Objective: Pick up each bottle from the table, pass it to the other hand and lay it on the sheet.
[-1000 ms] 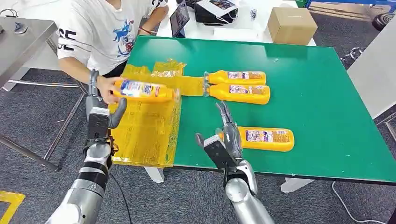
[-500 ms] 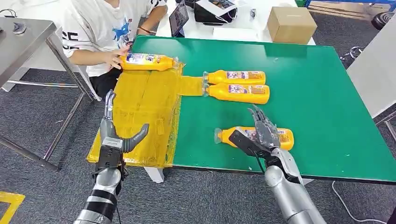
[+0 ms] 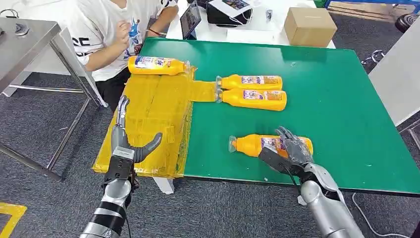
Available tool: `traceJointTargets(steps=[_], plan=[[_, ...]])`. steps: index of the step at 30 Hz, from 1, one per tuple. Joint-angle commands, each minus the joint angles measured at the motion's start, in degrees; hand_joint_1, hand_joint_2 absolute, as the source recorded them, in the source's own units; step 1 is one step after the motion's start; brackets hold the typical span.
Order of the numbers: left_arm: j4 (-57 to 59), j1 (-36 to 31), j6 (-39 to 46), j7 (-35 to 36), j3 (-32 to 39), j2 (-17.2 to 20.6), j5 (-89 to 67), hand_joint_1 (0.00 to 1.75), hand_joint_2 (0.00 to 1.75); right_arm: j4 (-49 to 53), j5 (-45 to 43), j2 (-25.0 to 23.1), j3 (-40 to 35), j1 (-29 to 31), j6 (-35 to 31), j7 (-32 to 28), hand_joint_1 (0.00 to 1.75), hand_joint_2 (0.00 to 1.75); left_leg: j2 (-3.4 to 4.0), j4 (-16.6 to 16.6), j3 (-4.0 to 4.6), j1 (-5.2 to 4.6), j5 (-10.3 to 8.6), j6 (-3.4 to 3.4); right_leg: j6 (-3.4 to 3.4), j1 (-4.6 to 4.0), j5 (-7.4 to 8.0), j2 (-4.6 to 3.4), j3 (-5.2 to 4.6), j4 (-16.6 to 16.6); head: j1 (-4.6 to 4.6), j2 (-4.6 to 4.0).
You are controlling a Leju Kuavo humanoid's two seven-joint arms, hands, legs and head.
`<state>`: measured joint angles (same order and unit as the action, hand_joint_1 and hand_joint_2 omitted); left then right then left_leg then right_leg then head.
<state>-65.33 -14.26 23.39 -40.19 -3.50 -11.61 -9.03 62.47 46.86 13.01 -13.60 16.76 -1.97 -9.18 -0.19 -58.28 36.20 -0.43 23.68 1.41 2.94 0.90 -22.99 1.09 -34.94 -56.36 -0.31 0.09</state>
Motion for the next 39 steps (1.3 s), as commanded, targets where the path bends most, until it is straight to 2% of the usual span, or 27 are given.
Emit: traceJointTargets(steps=[1,5,7,22,26,27,31,36,37,39], plan=[[4.7,-2.5,-0.4,0.2,-1.0,0.9,0.1,0.0,1.75,-2.6,-0.2,3.8,-1.6,2.5,3.3,1.2,0.0,1.75,0.02,0.0,-0.26,0.06,0.1,-0.11,-0.12,-0.06,-0.08,-0.08,0.26,0.0,0.02,0.0],[5.9,-3.0,-1.0,0.2,-1.1,0.7,0.2,0.0,1.75,-6.1,-0.2,5.3,-2.3,5.5,5.2,2.1,0.0,1.75,0.04,0.0,-0.29,0.07,0.1,-0.12,-0.13,-0.07,-0.07,-0.1,0.28,0.0,0.02,0.0],[6.7,-3.4,-1.1,0.2,-1.3,0.4,0.4,0.0,1.75,-10.6,0.2,5.1,-2.8,8.7,4.1,2.3,0.0,1.75,0.08,0.0,-0.27,0.04,0.08,-0.09,-0.1,-0.03,-0.05,-0.13,0.23,0.0,0.02,0.0],[6.8,-3.3,-1.2,0.2,-1.3,0.4,0.5,0.0,1.75,-10.8,0.2,5.0,-2.8,9.1,3.8,2.3,0.0,1.75,0.11,0.0,-0.25,0.06,0.09,-0.1,-0.09,-0.06,-0.04,-0.16,0.22,0.0,0.02,0.0],[7.6,-3.5,-1.4,0.2,-1.3,0.2,0.7,0.0,1.75,-13.7,1.5,4.6,-3.8,11.8,2.8,2.8,0.0,1.75,0.2,0.0,-0.34,0.07,0.12,-0.12,-0.12,-0.06,-0.04,-0.27,0.27,0.0,0.02,0.0],[8.1,-3.6,-1.7,0.2,-1.2,0.2,0.8,0.0,1.75,-14.2,1.5,4.4,-4.1,12.8,3.2,2.8,0.0,1.75,0.13,0.0,-0.12,0.02,0.04,-0.06,-0.04,-0.02,0.01,-0.16,0.08,0.0,0.02,0.0],[9.5,-4.2,-2.2,0.2,-1.3,0.0,0.8,0.0,1.75,-20.7,2.0,3.4,-6.5,17.4,6.3,2.5,0.0,1.75,0.2,0.0,-0.19,0.02,0.06,-0.08,-0.07,-0.02,0.01,-0.24,0.13,0.0,0.02,0.0],[11.0,-5.0,-2.8,0.2,-1.9,-0.3,0.9,0.0,1.75,-26.7,2.0,1.2,-9.4,20.1,6.5,-0.3,0.0,1.75,0.22,0.0,-0.35,0.08,0.1,-0.14,-0.11,-0.08,-0.02,-0.28,0.3,0.1,0.02,0.0],[11.6,-5.4,-3.5,0.2,-2.0,-0.4,1.1,0.0,1.75,-27.8,1.6,1.0,-11.3,20.8,8.7,-4.2,0.0,1.75,0.2,0.0,-0.24,0.05,0.06,-0.1,-0.07,-0.05,0.01,-0.24,0.19,0.0,0.0,0.0],[12.5,-6.0,-3.5,0.2,-2.3,-0.8,1.2,0.0,1.75,-28.7,1.5,-0.1,-12.6,21.2,8.4,-6.0,0.0,1.75,0.19,0.0,-0.23,0.06,0.06,-0.1,-0.07,-0.07,0.01,-0.23,0.18,0.0,0.02,0.0]])
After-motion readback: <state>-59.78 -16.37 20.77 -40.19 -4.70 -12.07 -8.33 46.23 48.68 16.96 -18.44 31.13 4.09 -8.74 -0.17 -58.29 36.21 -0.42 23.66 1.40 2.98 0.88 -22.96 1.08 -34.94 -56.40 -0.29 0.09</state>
